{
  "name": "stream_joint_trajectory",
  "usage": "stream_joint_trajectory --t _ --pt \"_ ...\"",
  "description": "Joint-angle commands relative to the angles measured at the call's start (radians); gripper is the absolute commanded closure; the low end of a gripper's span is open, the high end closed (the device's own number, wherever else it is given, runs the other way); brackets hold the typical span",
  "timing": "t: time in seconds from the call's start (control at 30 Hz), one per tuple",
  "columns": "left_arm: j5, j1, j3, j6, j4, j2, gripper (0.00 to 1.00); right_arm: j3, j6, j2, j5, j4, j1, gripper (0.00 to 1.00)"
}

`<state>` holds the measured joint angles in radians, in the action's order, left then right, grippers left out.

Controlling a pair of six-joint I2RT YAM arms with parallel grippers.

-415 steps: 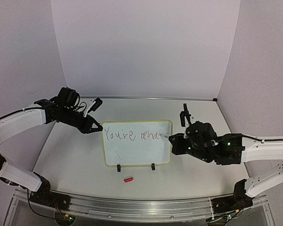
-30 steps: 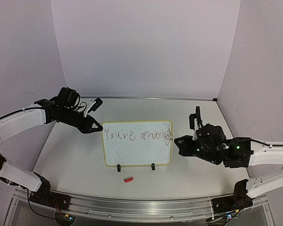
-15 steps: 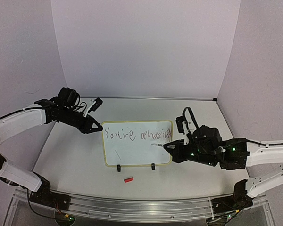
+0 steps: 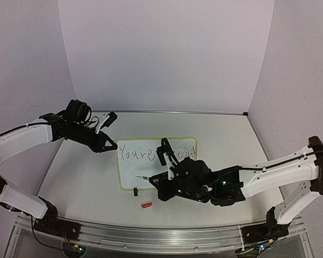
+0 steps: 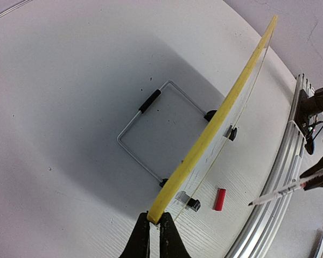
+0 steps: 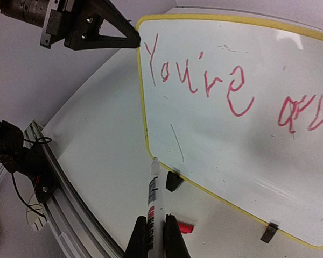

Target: Write a sentence on the whiteboard

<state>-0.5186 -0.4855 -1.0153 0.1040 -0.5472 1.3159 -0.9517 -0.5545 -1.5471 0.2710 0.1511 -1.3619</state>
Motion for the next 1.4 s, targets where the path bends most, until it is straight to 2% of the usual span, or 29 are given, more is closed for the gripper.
stream_joint_trajectory --t 0.0,0.33,0.63,1.37 --pt "0.017 -0.027 -0.005 0.007 -0.047 0.011 1.00 -0.109 -0.009 -0.116 0.048 0.099 -0.026 1.00" --pt "0.015 -0.029 -0.008 0.006 -0.047 0.018 1.00 -0.157 -0.002 -0.231 0.099 0.165 -0.034 1.00" --pt "0.013 -0.031 -0.009 0.005 -0.047 0.017 1.00 -0.187 -0.041 -0.267 0.208 0.088 -0.034 1.00" --pt "0.011 -0.031 -0.007 0.006 -0.048 0.016 1.00 -0.263 -0.015 -0.349 0.197 0.072 0.009 1.00"
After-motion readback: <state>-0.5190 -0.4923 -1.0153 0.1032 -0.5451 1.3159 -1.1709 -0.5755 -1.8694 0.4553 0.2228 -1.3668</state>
